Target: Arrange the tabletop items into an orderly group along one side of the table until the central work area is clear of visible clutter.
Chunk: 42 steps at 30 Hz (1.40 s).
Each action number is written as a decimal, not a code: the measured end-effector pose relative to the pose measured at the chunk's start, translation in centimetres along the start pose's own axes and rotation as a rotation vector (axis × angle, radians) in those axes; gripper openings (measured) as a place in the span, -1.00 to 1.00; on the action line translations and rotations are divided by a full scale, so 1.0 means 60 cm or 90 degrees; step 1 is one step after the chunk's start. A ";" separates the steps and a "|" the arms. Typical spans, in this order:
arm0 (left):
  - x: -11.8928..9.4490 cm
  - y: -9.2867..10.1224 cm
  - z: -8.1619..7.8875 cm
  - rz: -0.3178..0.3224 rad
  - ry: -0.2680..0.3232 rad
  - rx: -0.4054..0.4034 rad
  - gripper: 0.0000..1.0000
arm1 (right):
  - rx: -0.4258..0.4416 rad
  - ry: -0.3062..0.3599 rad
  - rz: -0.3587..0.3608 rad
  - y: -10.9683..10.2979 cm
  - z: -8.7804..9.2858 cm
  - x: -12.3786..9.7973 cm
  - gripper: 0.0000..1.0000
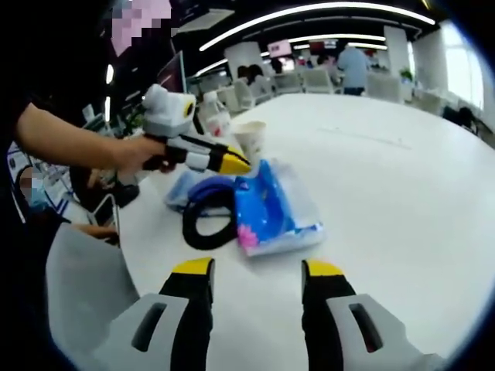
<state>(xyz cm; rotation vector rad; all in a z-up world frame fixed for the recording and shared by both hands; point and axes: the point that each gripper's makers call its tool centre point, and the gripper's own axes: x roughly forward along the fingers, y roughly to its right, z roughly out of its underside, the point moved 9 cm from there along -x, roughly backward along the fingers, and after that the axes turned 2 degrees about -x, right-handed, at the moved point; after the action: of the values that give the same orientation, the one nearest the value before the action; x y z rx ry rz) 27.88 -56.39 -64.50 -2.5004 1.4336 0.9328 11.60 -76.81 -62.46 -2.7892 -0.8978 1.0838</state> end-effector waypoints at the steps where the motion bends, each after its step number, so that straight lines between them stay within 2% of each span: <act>1: 0.001 0.001 0.000 0.002 -0.003 0.001 -0.95 | 0.002 0.000 0.001 0.001 0.000 0.001 -0.17; 7: -0.004 0.011 0.004 0.012 -0.015 0.009 -0.98 | 0.008 -0.003 0.004 0.005 -0.001 0.007 -0.21; 11: -0.011 0.020 0.007 0.020 -0.019 0.021 -0.99 | 0.018 -0.009 0.017 0.013 -0.001 0.014 -0.31; 16: -0.014 0.023 0.009 0.029 -0.027 0.015 -1.00 | 0.048 -0.005 0.038 0.024 -0.006 0.018 -0.38; 21: -0.017 0.033 0.014 0.028 -0.043 0.034 -0.98 | 0.038 -0.021 0.047 0.032 -0.003 0.026 -0.49; 29: -0.005 0.040 0.011 0.036 -0.053 0.058 -0.75 | 0.053 -0.033 0.052 0.042 0.001 0.038 -0.55; 33: 0.003 0.042 0.005 0.042 -0.055 0.058 -0.78 | 0.069 -0.031 0.052 0.046 0.001 0.040 -0.57; 35: 0.007 0.045 0.004 0.045 -0.059 0.063 -0.87 | 0.072 -0.033 0.055 0.047 0.003 0.040 -0.60; 42: 0.006 0.045 0.004 0.044 -0.064 0.070 -0.99 | 0.103 -0.044 0.083 0.056 0.012 0.041 -0.82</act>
<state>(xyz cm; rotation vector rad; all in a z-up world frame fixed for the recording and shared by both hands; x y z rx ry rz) 25.71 -58.01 -64.37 -2.3063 1.5046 0.9487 14.33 -78.46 -65.23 -2.7249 -0.6090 1.2164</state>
